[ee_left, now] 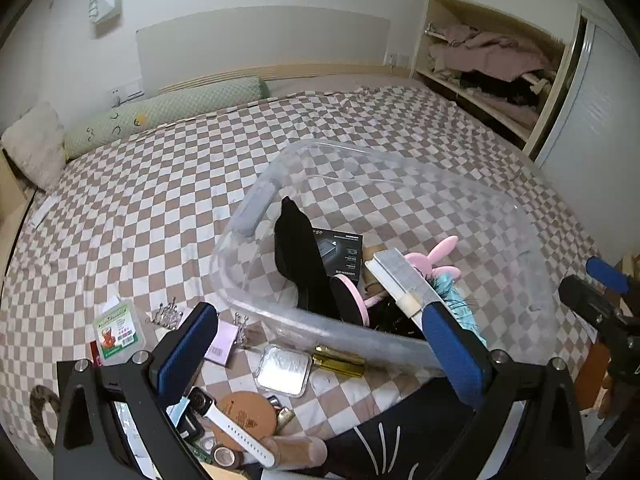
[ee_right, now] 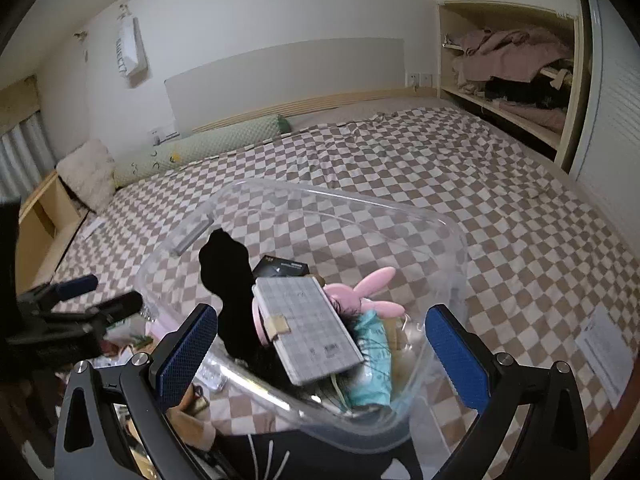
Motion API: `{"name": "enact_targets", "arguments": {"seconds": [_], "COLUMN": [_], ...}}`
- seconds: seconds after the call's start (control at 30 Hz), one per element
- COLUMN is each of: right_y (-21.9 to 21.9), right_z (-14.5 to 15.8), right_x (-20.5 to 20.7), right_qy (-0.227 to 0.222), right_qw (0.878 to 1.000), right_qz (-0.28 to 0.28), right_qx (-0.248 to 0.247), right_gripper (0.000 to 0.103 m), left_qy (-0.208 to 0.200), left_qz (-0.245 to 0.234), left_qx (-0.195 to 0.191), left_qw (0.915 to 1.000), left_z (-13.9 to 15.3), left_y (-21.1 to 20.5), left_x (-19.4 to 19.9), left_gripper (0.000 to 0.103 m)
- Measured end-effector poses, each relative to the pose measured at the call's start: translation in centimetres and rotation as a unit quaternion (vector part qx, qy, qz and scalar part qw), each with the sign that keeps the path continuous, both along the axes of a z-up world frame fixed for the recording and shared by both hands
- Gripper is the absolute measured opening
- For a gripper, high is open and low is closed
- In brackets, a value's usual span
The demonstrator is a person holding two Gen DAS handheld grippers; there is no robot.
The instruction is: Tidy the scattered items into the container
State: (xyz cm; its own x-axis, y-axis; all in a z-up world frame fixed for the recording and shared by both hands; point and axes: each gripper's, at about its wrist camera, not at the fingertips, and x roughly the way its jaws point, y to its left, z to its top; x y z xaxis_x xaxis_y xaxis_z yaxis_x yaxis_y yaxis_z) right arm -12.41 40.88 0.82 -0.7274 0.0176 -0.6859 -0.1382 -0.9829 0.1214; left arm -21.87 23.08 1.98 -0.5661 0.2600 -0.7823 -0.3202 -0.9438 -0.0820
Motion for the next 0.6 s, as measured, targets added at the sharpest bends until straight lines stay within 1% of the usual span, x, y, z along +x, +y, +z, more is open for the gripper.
{"name": "enact_targets", "arguments": {"seconds": [0.1, 0.3, 0.43, 0.6], "right_y": [-0.5, -2.2, -3.7, -5.5], "right_z": [0.6, 1.6, 1.9, 2.1], "right_x": [1.4, 4.3, 6.5, 9.3], "right_qy": [0.016, 0.049, 0.074, 0.103], "right_qw": [1.0, 0.999, 0.997, 0.993], "right_qz": [0.002, 0.007, 0.011, 0.029], "right_qx": [0.0, 0.001, 0.018, 0.039], "right_gripper": [0.103, 0.103, 0.103, 0.103], "left_qy": [0.009, 0.026, 0.044, 0.078], "left_qz": [0.003, 0.012, 0.015, 0.017], "left_qx": [-0.006, 0.022, 0.037, 0.021], "left_qw": [0.9999, 0.9993, 0.9982, 0.9966], "left_z": [0.5, 1.8, 2.9, 3.6], "left_y": [-1.4, -5.2, -7.4, -9.3], "left_x": [1.2, 3.7, 5.9, 9.7], "left_gripper": [0.103, 0.103, 0.103, 0.103]}}
